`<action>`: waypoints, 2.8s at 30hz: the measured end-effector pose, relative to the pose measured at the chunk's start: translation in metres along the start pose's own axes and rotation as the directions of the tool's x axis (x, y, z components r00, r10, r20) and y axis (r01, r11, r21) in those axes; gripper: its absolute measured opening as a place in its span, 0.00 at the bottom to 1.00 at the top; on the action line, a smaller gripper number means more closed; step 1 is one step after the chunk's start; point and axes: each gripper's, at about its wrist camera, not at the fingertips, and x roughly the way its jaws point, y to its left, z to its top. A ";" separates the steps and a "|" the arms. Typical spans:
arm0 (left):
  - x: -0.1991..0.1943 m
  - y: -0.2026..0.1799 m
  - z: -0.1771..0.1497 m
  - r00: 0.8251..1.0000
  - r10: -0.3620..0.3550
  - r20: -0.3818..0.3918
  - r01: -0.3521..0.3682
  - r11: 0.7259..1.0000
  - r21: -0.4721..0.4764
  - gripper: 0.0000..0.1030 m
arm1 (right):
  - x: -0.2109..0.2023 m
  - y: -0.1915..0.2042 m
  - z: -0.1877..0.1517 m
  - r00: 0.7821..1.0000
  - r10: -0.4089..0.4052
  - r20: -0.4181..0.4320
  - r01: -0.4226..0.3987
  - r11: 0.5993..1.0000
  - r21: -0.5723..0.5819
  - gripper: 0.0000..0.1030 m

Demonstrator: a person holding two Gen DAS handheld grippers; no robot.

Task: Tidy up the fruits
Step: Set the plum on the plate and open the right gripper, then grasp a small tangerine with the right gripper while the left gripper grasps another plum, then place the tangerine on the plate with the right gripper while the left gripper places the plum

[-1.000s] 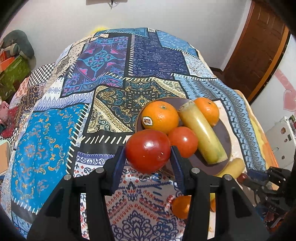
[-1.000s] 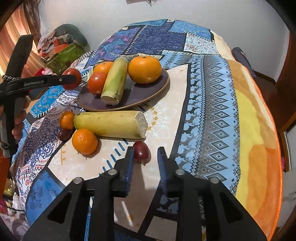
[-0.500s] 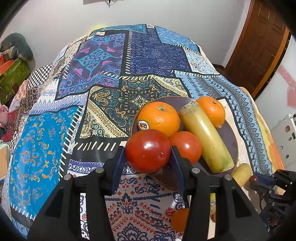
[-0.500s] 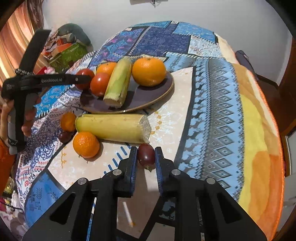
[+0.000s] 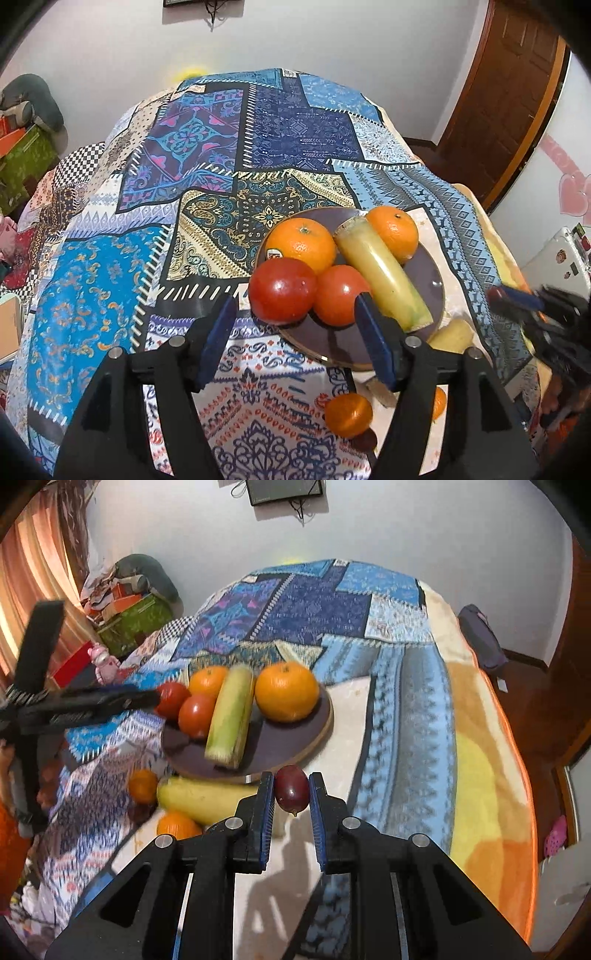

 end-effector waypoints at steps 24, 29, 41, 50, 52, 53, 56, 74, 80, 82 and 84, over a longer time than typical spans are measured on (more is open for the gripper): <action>-0.020 0.008 -0.046 0.999 -0.015 -0.035 0.014 0.999 -0.036 0.66 | 0.066 0.008 0.031 0.994 -0.023 -0.110 0.021 1.000 -0.019 0.38; -0.036 0.003 -0.055 0.999 -0.028 -0.028 0.027 0.999 -0.038 0.66 | 0.036 0.015 0.026 0.998 0.002 -0.068 -0.004 1.000 -0.019 0.38; -0.041 -0.016 -0.094 0.993 -0.076 -0.089 0.073 0.997 -0.037 0.63 | -0.008 0.051 -0.026 0.997 0.055 -0.057 -0.058 0.997 -0.057 0.40; -0.024 -0.036 -0.102 0.984 -0.113 -0.140 0.115 0.993 0.009 0.36 | 0.010 0.065 -0.042 0.988 0.111 -0.112 -0.116 0.992 -0.040 0.40; -0.019 -0.039 -0.101 0.983 -0.113 -0.148 0.117 0.993 0.022 0.29 | 0.014 0.066 -0.043 0.986 0.118 -0.122 -0.123 0.992 -0.040 0.40; -0.017 -0.040 -0.100 0.982 -0.112 -0.152 0.117 0.993 0.027 0.27 | 0.017 0.066 -0.042 0.985 0.120 -0.127 -0.126 0.991 -0.040 0.40; -0.010 -0.042 -0.097 0.983 -0.092 -0.158 0.099 0.994 0.035 0.27 | 0.019 0.066 -0.042 0.982 0.135 -0.132 -0.141 0.989 -0.037 0.40; -0.004 -0.041 -0.098 0.983 -0.099 -0.153 0.104 0.994 0.021 0.12 | 0.035 0.071 -0.047 0.975 0.157 -0.159 -0.165 0.986 -0.039 0.35; -0.019 -0.040 -0.099 0.985 -0.102 -0.135 0.106 0.994 0.018 0.11 | 0.028 0.071 -0.046 0.979 0.152 -0.140 -0.159 0.986 -0.046 0.34; -0.026 -0.039 -0.097 0.987 -0.104 -0.123 0.107 0.994 0.016 0.11 | 0.023 0.069 -0.045 0.980 0.153 -0.128 -0.160 0.986 -0.043 0.34; -0.032 -0.039 -0.094 0.989 -0.104 -0.107 0.107 0.994 0.017 0.11 | 0.018 0.067 -0.044 0.981 0.152 -0.117 -0.157 0.987 -0.040 0.34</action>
